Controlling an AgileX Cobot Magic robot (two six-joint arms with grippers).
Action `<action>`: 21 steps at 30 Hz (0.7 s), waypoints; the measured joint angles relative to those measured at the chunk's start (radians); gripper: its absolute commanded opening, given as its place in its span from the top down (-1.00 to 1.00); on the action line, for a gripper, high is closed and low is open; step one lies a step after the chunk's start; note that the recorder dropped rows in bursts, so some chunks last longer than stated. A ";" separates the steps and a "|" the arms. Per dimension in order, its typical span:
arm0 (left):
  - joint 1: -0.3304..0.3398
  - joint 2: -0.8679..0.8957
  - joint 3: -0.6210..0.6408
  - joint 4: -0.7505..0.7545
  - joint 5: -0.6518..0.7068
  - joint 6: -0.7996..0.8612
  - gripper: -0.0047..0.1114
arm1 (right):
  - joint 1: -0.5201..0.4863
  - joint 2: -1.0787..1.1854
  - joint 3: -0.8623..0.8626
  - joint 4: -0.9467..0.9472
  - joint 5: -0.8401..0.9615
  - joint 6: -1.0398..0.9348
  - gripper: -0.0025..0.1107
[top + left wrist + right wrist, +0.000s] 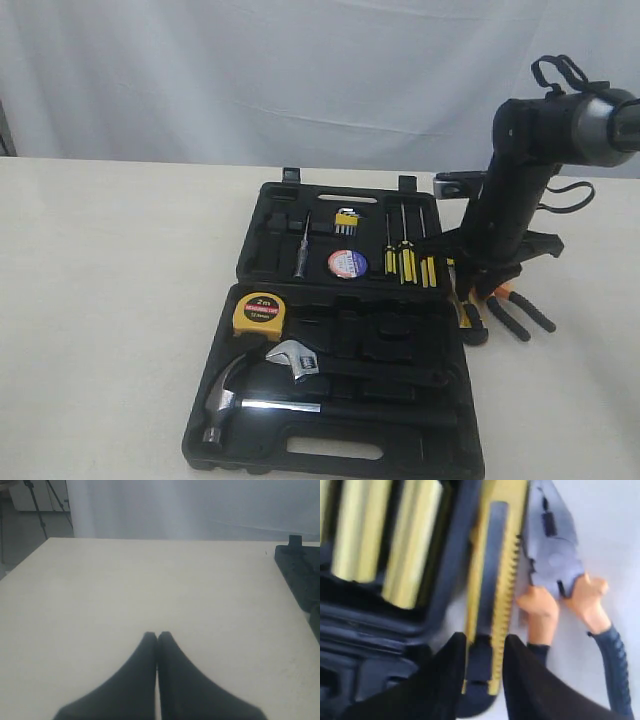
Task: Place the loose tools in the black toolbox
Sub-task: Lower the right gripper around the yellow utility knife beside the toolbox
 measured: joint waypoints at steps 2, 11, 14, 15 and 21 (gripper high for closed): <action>0.000 0.000 0.000 0.000 0.000 0.000 0.92 | -0.008 0.005 0.009 0.000 0.029 -0.013 0.49; 0.000 0.000 0.000 0.000 0.000 0.000 0.92 | -0.012 0.007 0.011 0.075 0.012 -0.085 0.49; 0.000 0.000 0.000 0.000 0.000 0.000 0.92 | -0.012 0.009 0.011 0.073 0.004 -0.086 0.49; 0.000 0.000 0.000 0.000 0.000 0.000 0.92 | -0.012 0.013 0.011 0.059 -0.001 -0.086 0.49; 0.000 0.000 0.000 0.000 0.000 0.000 0.92 | -0.012 0.016 0.011 0.005 -0.006 -0.086 0.49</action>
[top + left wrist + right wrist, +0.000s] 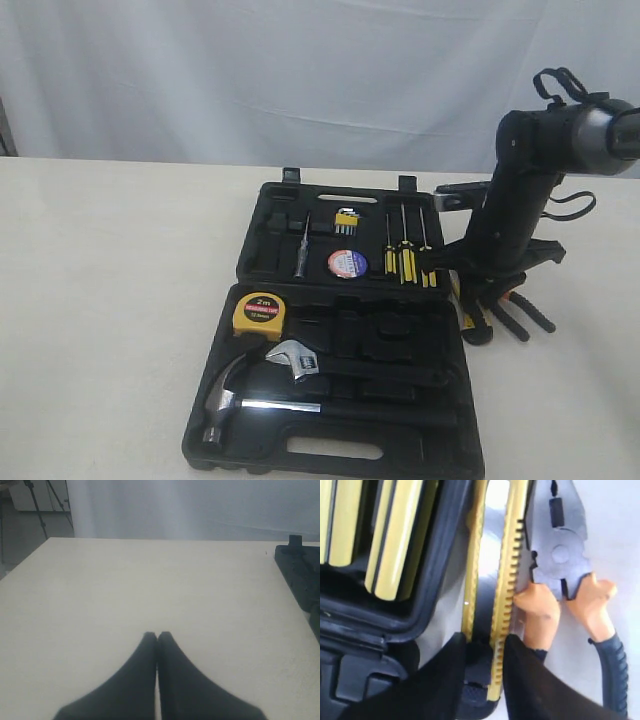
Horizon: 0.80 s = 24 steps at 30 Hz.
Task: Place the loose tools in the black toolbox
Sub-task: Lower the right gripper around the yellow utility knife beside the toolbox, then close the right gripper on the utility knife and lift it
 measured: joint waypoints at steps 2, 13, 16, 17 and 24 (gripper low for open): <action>0.000 0.000 0.000 0.000 0.000 0.000 0.92 | 0.000 0.000 0.000 0.000 -0.002 0.000 0.49; 0.000 0.000 0.000 0.000 0.000 0.000 0.92 | -0.002 0.021 -0.006 0.022 0.000 -0.023 0.45; 0.000 0.000 0.000 0.000 0.000 0.000 0.92 | -0.002 0.023 -0.008 0.026 0.000 -0.033 0.14; 0.000 0.000 0.000 0.000 0.000 0.000 0.92 | -0.002 0.027 -0.008 0.030 -0.003 -0.036 0.03; 0.000 0.000 0.000 0.000 0.000 0.000 0.92 | -0.002 0.038 -0.006 0.026 -0.005 -0.043 0.20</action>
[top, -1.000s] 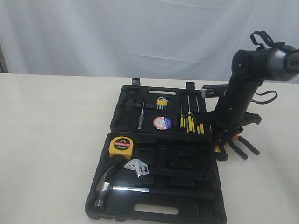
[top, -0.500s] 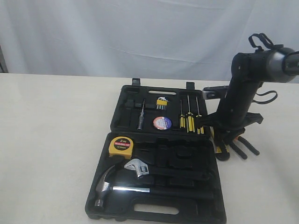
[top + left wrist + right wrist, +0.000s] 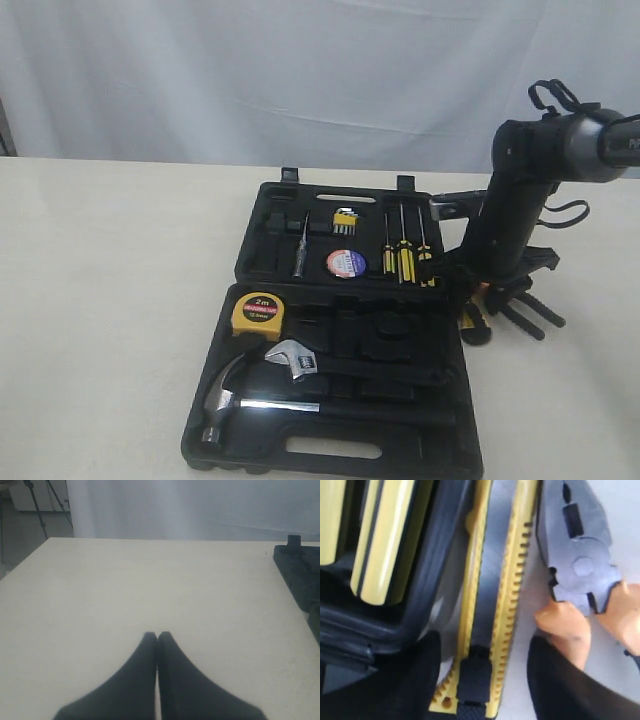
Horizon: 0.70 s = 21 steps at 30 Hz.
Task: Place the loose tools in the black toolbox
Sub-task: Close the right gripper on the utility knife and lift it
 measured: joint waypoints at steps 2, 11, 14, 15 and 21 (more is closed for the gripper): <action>0.000 0.000 0.000 0.000 0.000 0.000 0.92 | 0.000 0.000 0.000 -0.003 -0.002 0.000 0.33; 0.000 0.000 0.000 0.000 0.000 0.000 0.92 | 0.000 0.000 0.000 -0.004 -0.018 0.004 0.90; 0.000 0.000 0.000 0.000 0.000 0.000 0.92 | 0.000 0.000 0.000 -0.004 -0.018 0.005 0.96; 0.000 0.000 0.000 0.000 0.000 0.000 0.92 | 0.000 0.000 0.000 -0.004 -0.018 0.005 0.96; 0.000 0.000 0.000 0.000 0.000 0.000 0.92 | 0.000 -0.052 0.007 -0.005 -0.008 0.017 0.96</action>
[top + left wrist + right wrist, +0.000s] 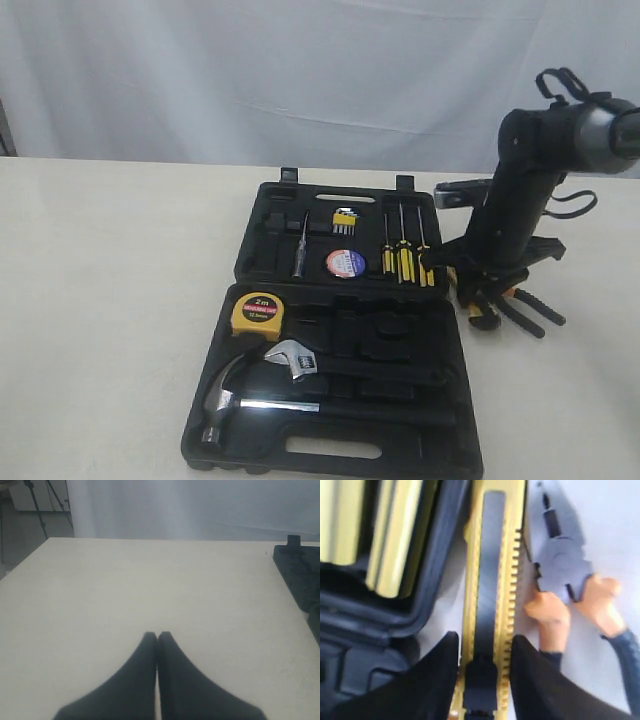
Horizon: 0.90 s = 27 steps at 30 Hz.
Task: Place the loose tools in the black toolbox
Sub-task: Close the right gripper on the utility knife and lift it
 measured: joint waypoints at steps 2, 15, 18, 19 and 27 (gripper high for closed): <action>0.000 0.000 0.000 0.000 0.000 0.000 0.92 | 0.000 -0.043 0.000 -0.002 0.012 0.016 0.96; 0.000 0.000 0.000 0.000 0.000 0.000 0.92 | 0.243 -0.186 -0.207 -0.071 0.086 0.247 0.96; 0.000 0.000 0.000 0.000 0.000 0.000 0.92 | 0.296 -0.186 -0.289 -0.182 0.143 0.294 0.96; 0.000 0.000 0.000 0.000 0.000 0.000 0.92 | 0.305 -0.186 -0.304 -0.191 0.153 0.299 0.96; 0.000 0.000 0.000 0.000 0.000 0.000 0.92 | 0.362 -0.186 -0.327 -0.172 0.065 0.308 0.96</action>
